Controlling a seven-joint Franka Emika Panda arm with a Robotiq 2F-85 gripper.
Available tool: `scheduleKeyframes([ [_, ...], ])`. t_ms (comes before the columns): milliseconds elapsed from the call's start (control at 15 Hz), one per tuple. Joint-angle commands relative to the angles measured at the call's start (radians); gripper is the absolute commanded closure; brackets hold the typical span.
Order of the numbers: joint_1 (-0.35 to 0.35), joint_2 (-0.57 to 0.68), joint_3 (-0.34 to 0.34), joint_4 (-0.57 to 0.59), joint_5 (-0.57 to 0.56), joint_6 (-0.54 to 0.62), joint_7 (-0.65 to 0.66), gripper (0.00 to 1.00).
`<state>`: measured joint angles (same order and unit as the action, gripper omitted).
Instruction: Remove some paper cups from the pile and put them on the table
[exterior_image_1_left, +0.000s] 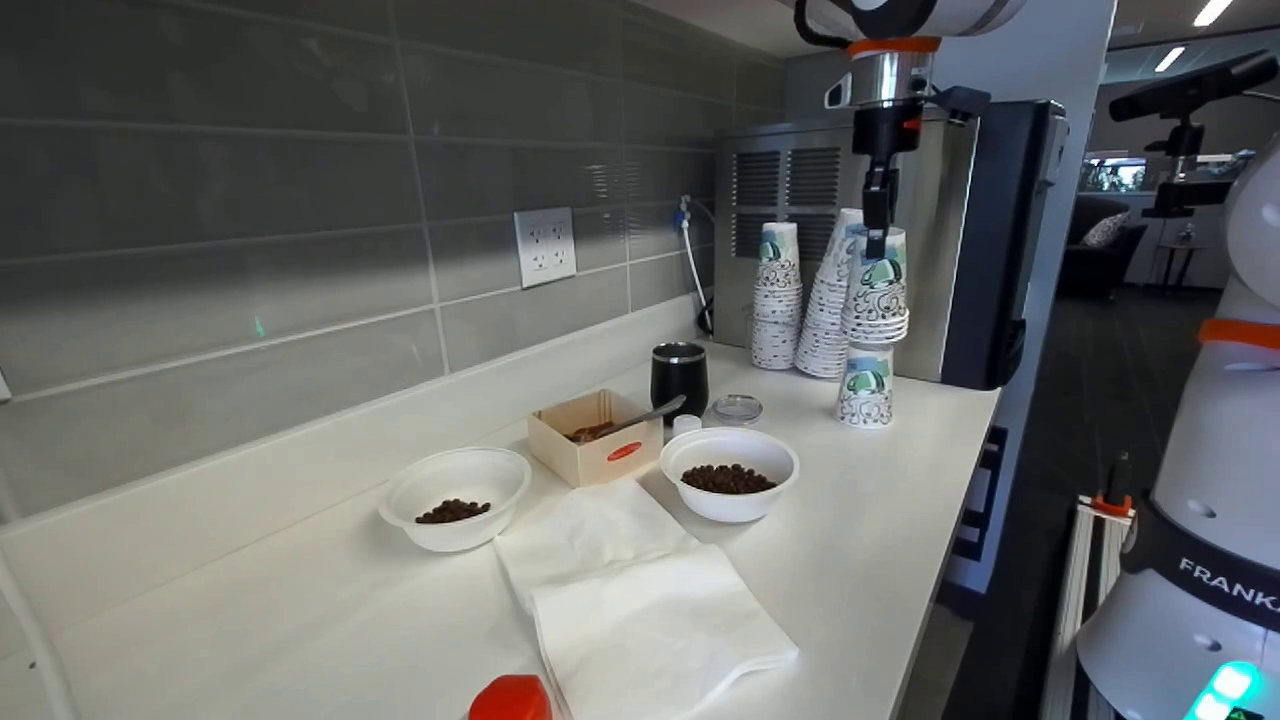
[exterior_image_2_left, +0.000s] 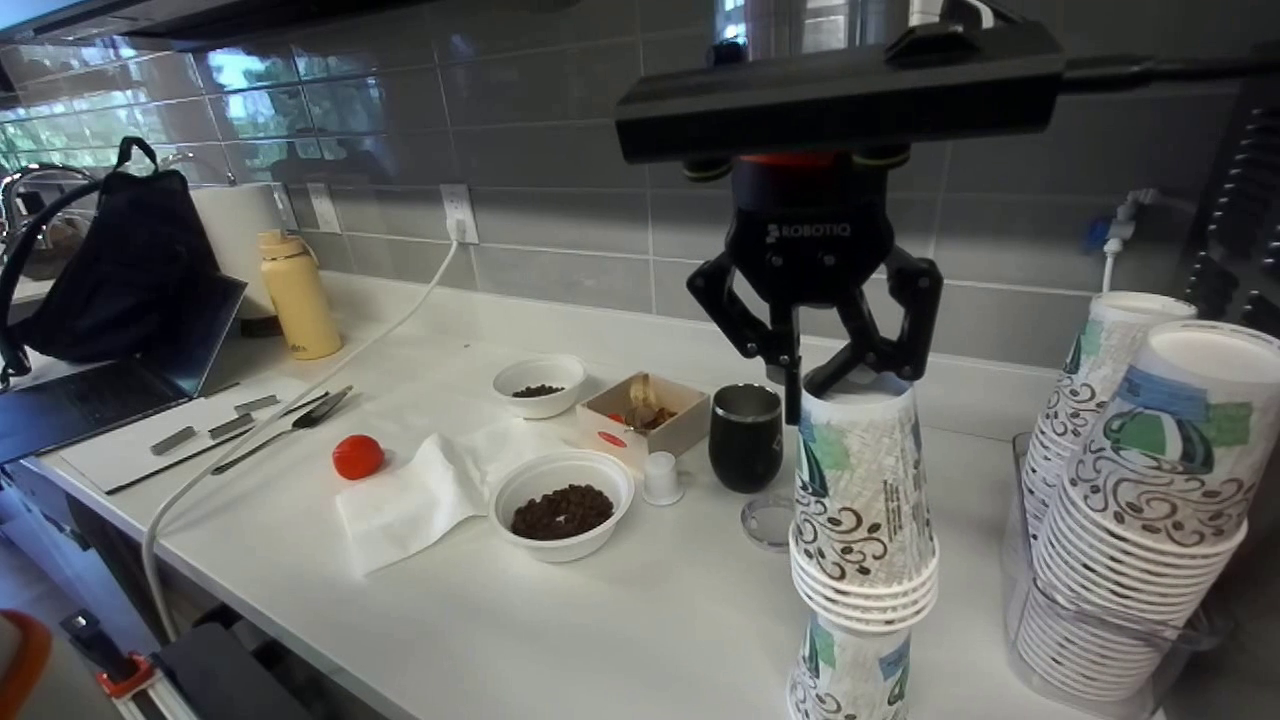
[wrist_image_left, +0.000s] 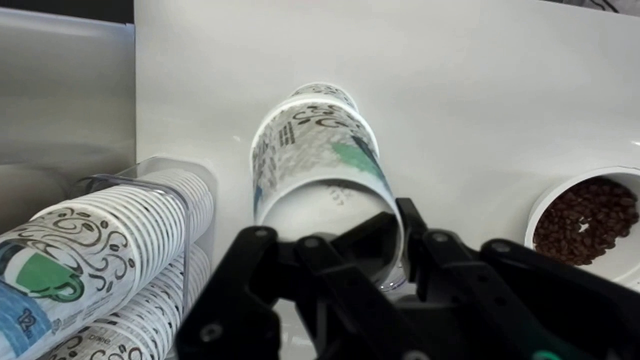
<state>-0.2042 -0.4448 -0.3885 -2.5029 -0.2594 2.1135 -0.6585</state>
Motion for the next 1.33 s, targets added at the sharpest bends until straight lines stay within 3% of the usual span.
scheduleKeyframes([
  [0, -0.007, 0.030, -0.019, -0.005, 0.033, 0.032, -0.034, 0.98],
  [467, -0.005, 0.098, -0.065, -0.004, 0.107, 0.140, -0.096, 0.98],
  [733, -0.009, 0.148, -0.077, 0.011, 0.169, 0.121, -0.137, 0.98],
  [800, -0.012, 0.155, -0.077, 0.013, 0.177, 0.116, -0.144, 0.68],
  [867, -0.018, 0.156, -0.074, 0.014, 0.175, 0.118, -0.145, 0.67],
  [1267, -0.071, 0.103, -0.020, 0.019, 0.097, 0.111, -0.065, 0.23],
])
